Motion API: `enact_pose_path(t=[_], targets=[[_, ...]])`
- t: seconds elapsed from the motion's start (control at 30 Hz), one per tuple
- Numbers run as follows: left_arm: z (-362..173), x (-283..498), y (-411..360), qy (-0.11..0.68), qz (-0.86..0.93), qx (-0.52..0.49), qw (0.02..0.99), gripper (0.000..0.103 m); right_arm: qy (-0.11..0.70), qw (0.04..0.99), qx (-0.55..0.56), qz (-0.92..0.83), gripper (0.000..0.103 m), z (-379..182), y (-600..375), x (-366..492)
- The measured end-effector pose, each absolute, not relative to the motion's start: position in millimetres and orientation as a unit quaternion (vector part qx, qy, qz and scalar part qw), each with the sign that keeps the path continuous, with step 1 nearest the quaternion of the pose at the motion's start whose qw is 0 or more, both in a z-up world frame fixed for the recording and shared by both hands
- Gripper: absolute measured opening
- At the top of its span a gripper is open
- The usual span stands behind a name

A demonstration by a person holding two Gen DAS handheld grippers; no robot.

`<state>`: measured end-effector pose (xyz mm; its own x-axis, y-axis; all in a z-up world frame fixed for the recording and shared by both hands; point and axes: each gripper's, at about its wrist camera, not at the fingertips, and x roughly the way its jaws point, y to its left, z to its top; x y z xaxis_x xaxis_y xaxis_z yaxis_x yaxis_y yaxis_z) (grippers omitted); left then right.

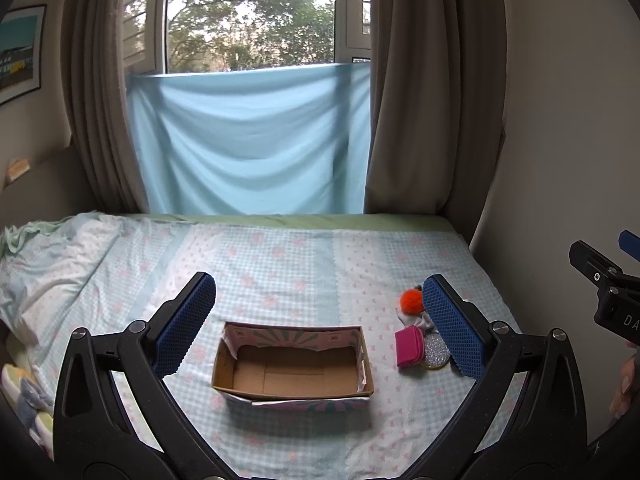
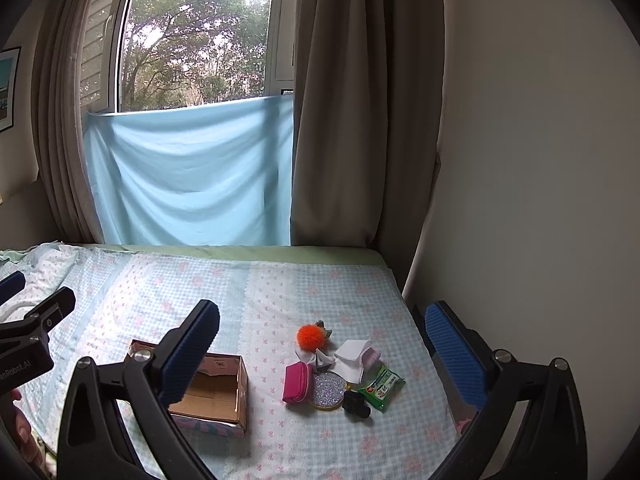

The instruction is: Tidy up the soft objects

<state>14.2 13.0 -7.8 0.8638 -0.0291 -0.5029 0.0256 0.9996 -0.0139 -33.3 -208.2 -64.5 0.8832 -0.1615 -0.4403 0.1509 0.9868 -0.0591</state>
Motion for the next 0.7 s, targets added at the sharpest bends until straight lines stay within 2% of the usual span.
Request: enact_pose_path(t=[0.7], targets=[[-17.4, 22.4, 7.6, 0.275, -0.024, -0.002, 0.961, 0.102, 0.234, 0.969, -0.001, -0.075, 0.103, -66.0, -213.2, -31.2]])
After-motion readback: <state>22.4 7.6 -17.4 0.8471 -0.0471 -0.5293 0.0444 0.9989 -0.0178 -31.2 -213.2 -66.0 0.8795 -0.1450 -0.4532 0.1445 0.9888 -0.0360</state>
